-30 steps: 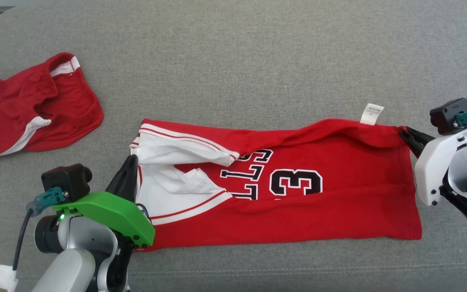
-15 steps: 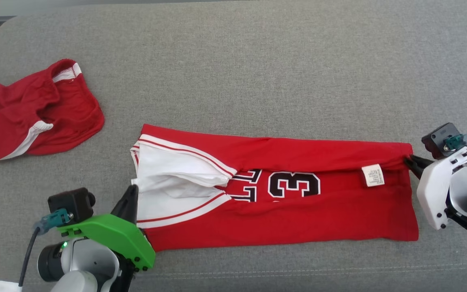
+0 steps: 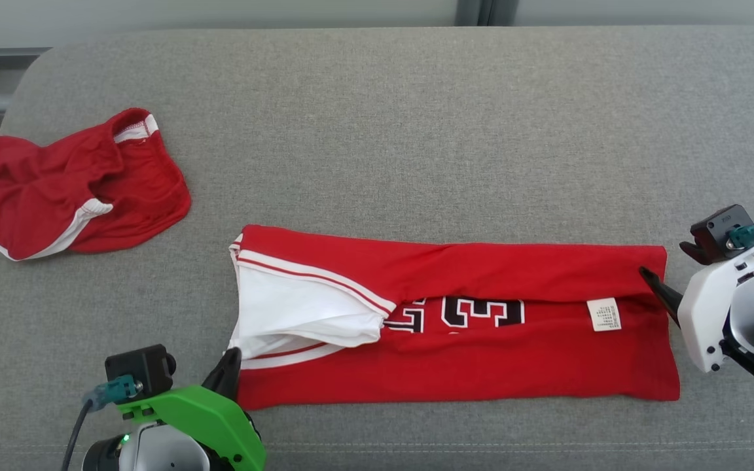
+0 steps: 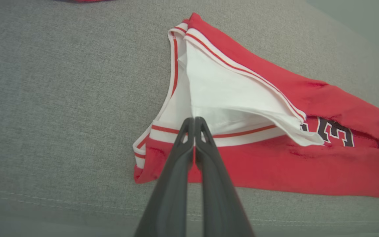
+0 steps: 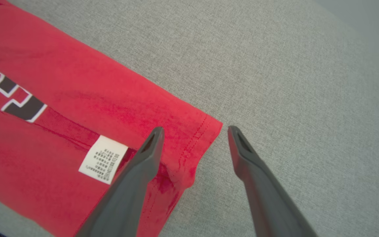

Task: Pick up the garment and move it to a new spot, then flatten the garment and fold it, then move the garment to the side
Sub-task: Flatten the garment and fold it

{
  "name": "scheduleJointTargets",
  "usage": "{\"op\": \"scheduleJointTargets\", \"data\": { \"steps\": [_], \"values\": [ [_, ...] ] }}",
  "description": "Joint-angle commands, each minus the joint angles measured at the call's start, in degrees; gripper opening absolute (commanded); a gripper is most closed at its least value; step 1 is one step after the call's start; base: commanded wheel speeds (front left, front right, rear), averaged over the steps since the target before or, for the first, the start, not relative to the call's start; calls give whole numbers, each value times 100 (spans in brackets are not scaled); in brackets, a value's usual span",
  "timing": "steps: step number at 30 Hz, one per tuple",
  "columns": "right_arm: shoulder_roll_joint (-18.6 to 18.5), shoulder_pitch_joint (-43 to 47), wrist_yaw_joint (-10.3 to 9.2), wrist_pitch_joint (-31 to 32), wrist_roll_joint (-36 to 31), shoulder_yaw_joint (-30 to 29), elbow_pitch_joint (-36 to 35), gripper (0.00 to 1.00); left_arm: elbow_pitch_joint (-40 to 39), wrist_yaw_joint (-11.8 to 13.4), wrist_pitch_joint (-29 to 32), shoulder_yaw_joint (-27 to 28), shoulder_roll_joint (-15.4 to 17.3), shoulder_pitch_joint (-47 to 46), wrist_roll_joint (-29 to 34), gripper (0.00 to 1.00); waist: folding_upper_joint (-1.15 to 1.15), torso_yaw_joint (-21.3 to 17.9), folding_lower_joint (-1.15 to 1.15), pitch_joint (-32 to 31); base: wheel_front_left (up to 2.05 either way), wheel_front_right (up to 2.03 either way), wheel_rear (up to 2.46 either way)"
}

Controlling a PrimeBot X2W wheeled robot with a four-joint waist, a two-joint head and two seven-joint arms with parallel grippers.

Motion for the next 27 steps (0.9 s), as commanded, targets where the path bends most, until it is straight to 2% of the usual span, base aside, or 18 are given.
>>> {"op": "scheduleJointTargets", "data": {
  "steps": [1,7,8,9,10,11,12,21,27],
  "values": [
    [88,171,-9,-89,26,-115,6,100,53,32,11,-27,16,124,-8,0,0,43,0,-104,0,0,0],
    [397,498,-8,-254,-73,-582,-95,100,223,22,77,-140,43,246,-13,0,0,40,0,-253,0,0,0],
    [450,555,-8,-268,-95,-659,-110,100,267,20,57,-140,32,241,-10,5,0,37,0,-279,0,0,0],
    [501,622,-9,-287,-122,-738,-119,100,345,29,108,-192,61,275,13,21,0,33,0,-300,0,0,0],
    [501,622,-9,-287,-122,-738,-119,100,345,29,108,-192,61,275,13,21,0,33,0,-300,0,0,0],
    [563,686,-9,-300,-137,-832,-133,100,382,46,73,-181,69,283,40,28,0,28,0,-319,0,0,0],
    [713,816,-8,-356,-136,-1027,-164,100,511,60,80,-236,112,280,111,100,0,19,0,-352,0,0,0],
    [1306,1314,-8,-624,-281,-1681,-389,100,847,69,-98,-216,177,303,233,100,0,-37,0,-524,0,0,0],
    [1991,1645,-7,-1174,-316,-2294,-492,100,914,-82,-693,-127,215,150,448,100,0,-28,0,-758,0,0,0]
  ]
}}
